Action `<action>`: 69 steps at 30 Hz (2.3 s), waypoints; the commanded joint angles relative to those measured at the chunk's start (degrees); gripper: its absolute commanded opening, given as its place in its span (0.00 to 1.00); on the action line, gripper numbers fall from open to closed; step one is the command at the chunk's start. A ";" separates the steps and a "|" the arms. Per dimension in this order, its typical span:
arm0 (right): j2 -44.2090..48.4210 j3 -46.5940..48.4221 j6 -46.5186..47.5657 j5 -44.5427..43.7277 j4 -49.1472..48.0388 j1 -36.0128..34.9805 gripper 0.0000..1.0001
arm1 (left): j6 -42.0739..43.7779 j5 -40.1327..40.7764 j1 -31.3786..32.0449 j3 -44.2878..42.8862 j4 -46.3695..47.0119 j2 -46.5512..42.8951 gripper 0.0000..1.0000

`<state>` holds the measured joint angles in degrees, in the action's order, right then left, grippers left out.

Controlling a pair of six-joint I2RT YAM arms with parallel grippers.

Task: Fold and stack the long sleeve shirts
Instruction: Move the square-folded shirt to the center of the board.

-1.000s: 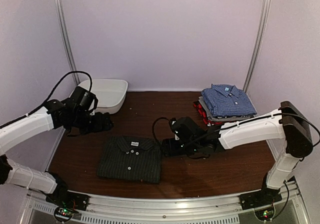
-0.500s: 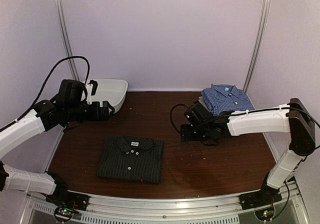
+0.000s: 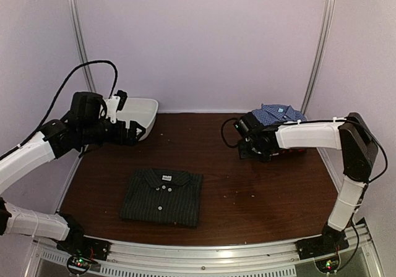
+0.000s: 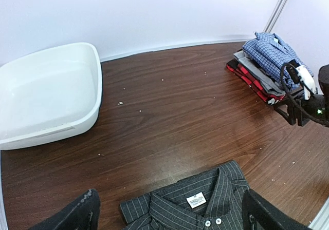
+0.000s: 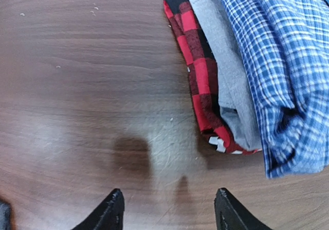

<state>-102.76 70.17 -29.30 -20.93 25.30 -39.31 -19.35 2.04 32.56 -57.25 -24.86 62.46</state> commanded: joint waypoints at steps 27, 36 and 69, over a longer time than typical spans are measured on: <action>-22.37 17.46 8.48 -14.86 9.55 6.97 0.38 | 4.36 -4.30 -1.79 8.26 12.73 -0.60 0.98; -22.26 16.87 9.26 -14.69 10.65 6.93 0.00 | 3.93 -4.65 -1.97 8.03 12.34 0.56 0.98; -15.09 16.69 -4.85 17.84 5.08 -9.66 0.00 | -8.73 -8.20 -2.59 12.35 13.22 0.77 0.98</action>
<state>-118.98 86.85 -30.79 -9.96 34.79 -46.78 -22.35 -5.41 30.41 -47.92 -14.92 65.10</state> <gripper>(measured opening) 0.009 0.976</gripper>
